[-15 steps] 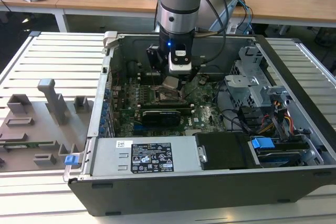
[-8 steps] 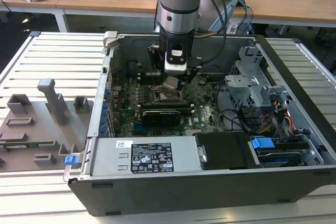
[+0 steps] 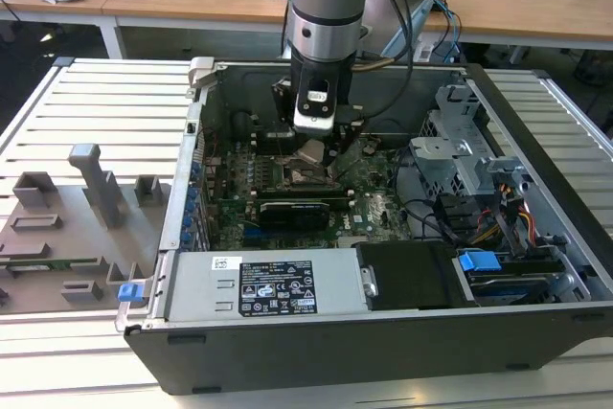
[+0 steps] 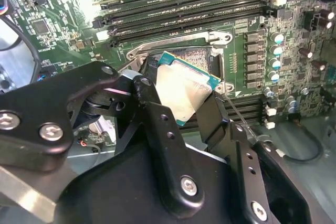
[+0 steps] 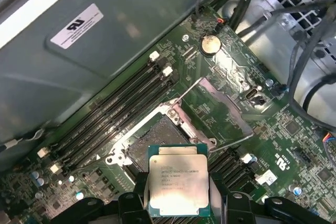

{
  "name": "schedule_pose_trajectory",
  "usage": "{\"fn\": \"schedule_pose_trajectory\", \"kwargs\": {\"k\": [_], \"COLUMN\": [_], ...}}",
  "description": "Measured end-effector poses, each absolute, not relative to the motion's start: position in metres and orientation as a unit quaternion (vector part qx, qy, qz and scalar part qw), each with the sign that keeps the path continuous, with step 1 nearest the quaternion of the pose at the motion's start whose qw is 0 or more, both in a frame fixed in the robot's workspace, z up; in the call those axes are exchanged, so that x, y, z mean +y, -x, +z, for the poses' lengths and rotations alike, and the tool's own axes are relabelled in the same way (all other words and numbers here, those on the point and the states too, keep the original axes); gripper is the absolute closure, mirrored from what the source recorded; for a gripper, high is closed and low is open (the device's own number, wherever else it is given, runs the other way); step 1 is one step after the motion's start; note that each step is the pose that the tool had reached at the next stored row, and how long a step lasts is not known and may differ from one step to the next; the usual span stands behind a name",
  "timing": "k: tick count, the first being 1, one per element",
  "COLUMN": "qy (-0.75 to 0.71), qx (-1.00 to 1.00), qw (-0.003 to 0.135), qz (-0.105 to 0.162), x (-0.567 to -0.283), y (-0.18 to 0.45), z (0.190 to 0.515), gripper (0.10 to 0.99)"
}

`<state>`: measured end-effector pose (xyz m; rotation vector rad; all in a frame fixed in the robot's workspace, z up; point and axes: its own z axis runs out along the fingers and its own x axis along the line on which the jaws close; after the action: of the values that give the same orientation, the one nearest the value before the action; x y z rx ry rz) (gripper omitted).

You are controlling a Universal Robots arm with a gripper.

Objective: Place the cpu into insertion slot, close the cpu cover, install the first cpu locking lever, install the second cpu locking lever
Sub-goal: 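Place the cpu into insertion slot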

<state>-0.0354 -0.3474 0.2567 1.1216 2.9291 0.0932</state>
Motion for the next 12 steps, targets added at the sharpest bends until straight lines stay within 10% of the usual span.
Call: {"fn": "schedule_pose_trajectory", "kwargs": {"k": [12], "qy": [-0.417], "qx": [0.908], "qw": [0.004], "qz": [0.03], "x": [-0.3474], "y": [0.0354], "z": [0.2567], "gripper": [0.545]}}
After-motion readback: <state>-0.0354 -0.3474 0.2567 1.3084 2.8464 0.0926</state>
